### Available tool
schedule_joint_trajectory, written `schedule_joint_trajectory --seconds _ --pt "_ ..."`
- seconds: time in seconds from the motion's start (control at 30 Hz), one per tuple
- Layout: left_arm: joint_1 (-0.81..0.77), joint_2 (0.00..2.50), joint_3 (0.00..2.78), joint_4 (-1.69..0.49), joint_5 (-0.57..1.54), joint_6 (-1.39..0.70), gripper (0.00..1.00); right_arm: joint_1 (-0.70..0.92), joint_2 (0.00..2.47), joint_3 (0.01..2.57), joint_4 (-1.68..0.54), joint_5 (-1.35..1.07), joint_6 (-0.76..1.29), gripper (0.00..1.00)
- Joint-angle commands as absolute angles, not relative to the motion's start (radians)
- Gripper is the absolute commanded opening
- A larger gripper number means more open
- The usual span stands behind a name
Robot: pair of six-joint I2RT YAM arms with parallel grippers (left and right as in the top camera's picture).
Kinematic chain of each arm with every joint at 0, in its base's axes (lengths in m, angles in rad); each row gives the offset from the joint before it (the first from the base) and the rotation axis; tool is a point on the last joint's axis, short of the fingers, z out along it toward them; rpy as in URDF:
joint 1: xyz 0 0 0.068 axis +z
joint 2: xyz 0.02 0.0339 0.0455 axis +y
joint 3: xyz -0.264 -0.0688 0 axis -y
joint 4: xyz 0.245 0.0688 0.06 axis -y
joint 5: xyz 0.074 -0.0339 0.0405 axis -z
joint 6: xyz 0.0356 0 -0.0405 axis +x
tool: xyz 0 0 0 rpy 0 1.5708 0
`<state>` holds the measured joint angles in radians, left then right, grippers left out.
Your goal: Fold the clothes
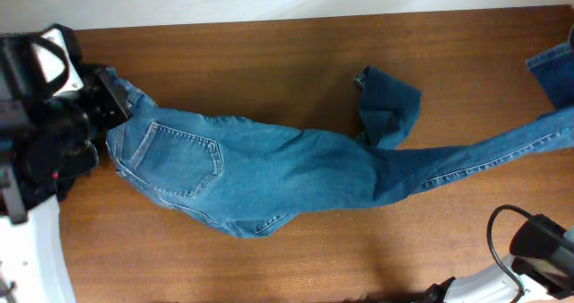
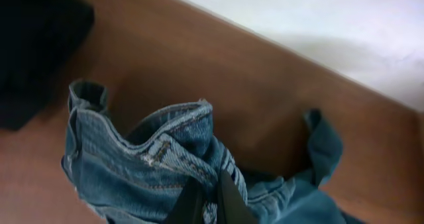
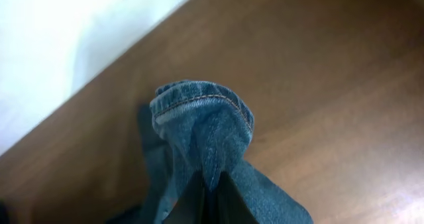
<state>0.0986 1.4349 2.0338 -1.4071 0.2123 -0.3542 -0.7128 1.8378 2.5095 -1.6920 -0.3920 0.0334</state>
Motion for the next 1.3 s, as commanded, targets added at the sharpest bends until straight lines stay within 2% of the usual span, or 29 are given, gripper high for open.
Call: schedule_joint_trajectory --seconds 0.0,0.33,0.7,0.9,0.93,1.03,1.07,1.1,1.13,1.17,1.23,1.27 --pt "0.105 1.460 2.058 -1.422 0.201 -0.336 0.01 -0.715 1.837 2.416 -1.699 -0.333 0.065 0.04" --pt "0.105 1.506 2.058 -1.476 0.202 -0.336 0.00 -0.715 1.837 2.001 -1.614 -0.305 0.068 0.04" --pt "0.105 1.506 2.058 -1.502 0.202 -0.336 0.00 -0.714 1.837 1.557 -1.343 -0.291 0.088 0.04" --pt "0.105 1.506 2.058 -1.501 0.201 -0.336 0.01 -0.714 1.837 1.417 -1.246 -0.290 0.113 0.04" --pt "0.105 1.506 2.058 -1.501 0.201 -0.336 0.01 -0.714 1.837 1.407 -1.241 -0.290 0.113 0.06" --pt "0.105 1.506 2.058 -1.498 0.201 -0.336 0.01 -0.714 1.837 1.408 -1.240 -0.287 0.112 0.30" --pt "0.105 1.506 2.058 -1.497 0.201 -0.336 0.02 -0.714 1.837 1.414 -1.241 -0.278 0.113 0.39" --pt "0.105 1.506 2.058 -1.496 0.201 -0.336 0.06 -0.714 1.837 1.419 -1.242 -0.270 0.113 0.53" --pt "0.105 1.506 2.058 -1.496 0.201 -0.335 0.11 -0.714 1.836 1.427 -1.245 -0.255 0.113 0.68" --pt "0.105 1.506 2.058 -1.496 0.201 -0.335 0.16 -0.714 1.836 1.436 -1.251 -0.242 0.113 0.79" --pt "0.105 1.506 2.058 -1.496 0.201 -0.335 0.45 -0.714 1.836 1.454 -1.256 -0.231 0.113 0.92" --pt "0.105 1.506 2.058 -1.496 0.201 -0.335 0.55 -0.714 1.836 1.463 -1.256 -0.232 0.113 0.96"
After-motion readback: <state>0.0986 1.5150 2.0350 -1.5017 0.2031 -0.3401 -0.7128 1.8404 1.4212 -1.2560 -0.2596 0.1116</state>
